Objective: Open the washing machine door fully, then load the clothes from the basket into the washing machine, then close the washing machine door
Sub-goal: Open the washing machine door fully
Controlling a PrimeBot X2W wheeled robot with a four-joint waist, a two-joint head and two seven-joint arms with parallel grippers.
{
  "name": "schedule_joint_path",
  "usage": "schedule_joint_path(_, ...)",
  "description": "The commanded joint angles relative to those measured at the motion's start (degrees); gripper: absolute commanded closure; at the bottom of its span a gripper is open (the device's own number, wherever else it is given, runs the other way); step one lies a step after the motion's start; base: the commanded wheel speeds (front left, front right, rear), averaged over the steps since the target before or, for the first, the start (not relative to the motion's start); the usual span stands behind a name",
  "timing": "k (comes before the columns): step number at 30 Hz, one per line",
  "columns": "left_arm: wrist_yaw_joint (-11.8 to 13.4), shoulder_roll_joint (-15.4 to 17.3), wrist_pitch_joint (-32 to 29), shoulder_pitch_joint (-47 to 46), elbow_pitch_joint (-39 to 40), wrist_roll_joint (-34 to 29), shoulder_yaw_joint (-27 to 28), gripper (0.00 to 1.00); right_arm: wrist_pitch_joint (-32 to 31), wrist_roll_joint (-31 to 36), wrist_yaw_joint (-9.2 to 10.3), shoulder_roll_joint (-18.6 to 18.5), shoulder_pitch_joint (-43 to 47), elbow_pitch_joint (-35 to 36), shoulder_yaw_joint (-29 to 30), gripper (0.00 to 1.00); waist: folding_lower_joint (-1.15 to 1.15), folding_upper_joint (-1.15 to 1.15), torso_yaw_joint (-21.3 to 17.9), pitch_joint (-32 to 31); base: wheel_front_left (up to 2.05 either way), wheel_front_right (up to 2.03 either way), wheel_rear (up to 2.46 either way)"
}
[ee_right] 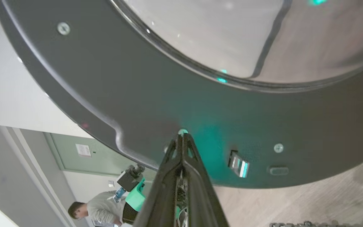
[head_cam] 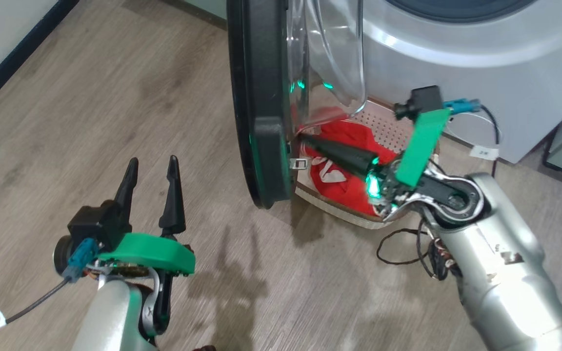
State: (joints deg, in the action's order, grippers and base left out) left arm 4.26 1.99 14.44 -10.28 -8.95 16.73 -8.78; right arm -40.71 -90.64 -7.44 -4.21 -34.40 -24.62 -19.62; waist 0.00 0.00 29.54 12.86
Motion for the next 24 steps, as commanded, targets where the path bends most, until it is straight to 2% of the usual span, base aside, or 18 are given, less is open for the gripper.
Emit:
schedule_joint_path(1, 0.3, 0.9, 0.6, -0.7, 1.5, 0.3, 2.1, 0.0, 1.0, -1.2, -0.05, 1.2, 0.5, 2.8, 0.6, 1.0, 0.0, 0.0, -0.5, -0.2, 0.0, 0.0, 0.0)
schedule_joint_path(3, 0.2, 0.9, 0.6, -0.7, 1.4, 0.2, 2.3, 0.0, 1.9, -2.3, -0.05, 1.1, 1.8, 4.5, 2.1, 1.0, 0.0, 0.0, -1.1, -0.3, 0.0, 0.0, 0.0)
schedule_joint_path(4, 0.1, 0.9, 0.6, -0.6, 1.4, 0.1, 2.4, 0.0, 2.5, -2.7, -0.05, 1.0, 2.6, 5.6, 2.9, 0.87, 0.0, 0.0, -1.5, -0.5, 0.0, 0.0, 0.0)
schedule_joint_path(5, 0.0, 0.9, 0.6, -0.6, 1.3, 0.0, 2.5, 0.0, 3.3, -3.2, -0.05, 0.9, 3.6, 6.7, 3.8, 0.47, 0.0, 0.0, -1.8, -0.6, 0.0, 0.0, 0.0)
schedule_joint_path(6, -0.1, 0.9, 0.6, -0.6, 1.3, 0.0, 2.6, 0.0, 4.1, -3.6, -0.05, 0.9, 4.5, 7.8, 4.6, 0.0, 0.0, 0.0, -2.1, -0.6, 0.0, 0.0, 0.0)
schedule_joint_path(16, -0.7, 0.9, 0.6, -0.8, 0.7, -0.9, 4.3, 0.0, 12.4, -1.6, -0.05, -0.5, 16.9, 20.1, 9.9, 0.0, 0.0, 0.0, -5.1, -1.3, 0.0, 0.0, 0.0)
schedule_joint_path(19, -1.1, 0.9, 0.6, -1.0, 0.3, -1.1, 4.8, 0.0, 16.0, 0.8, -0.05, -0.7, 22.3, 24.6, 10.9, 0.0, 0.0, 0.0, -5.6, -1.4, 0.0, 0.0, 0.0)
schedule_joint_path(24, -1.3, 0.9, 0.6, -1.1, 0.2, -1.0, 5.2, 0.0, 19.6, 5.8, -0.05, -1.4, 27.0, 28.0, 10.5, 0.0, 0.0, 0.0, -6.0, -1.3, 0.0, 0.0, 0.0)
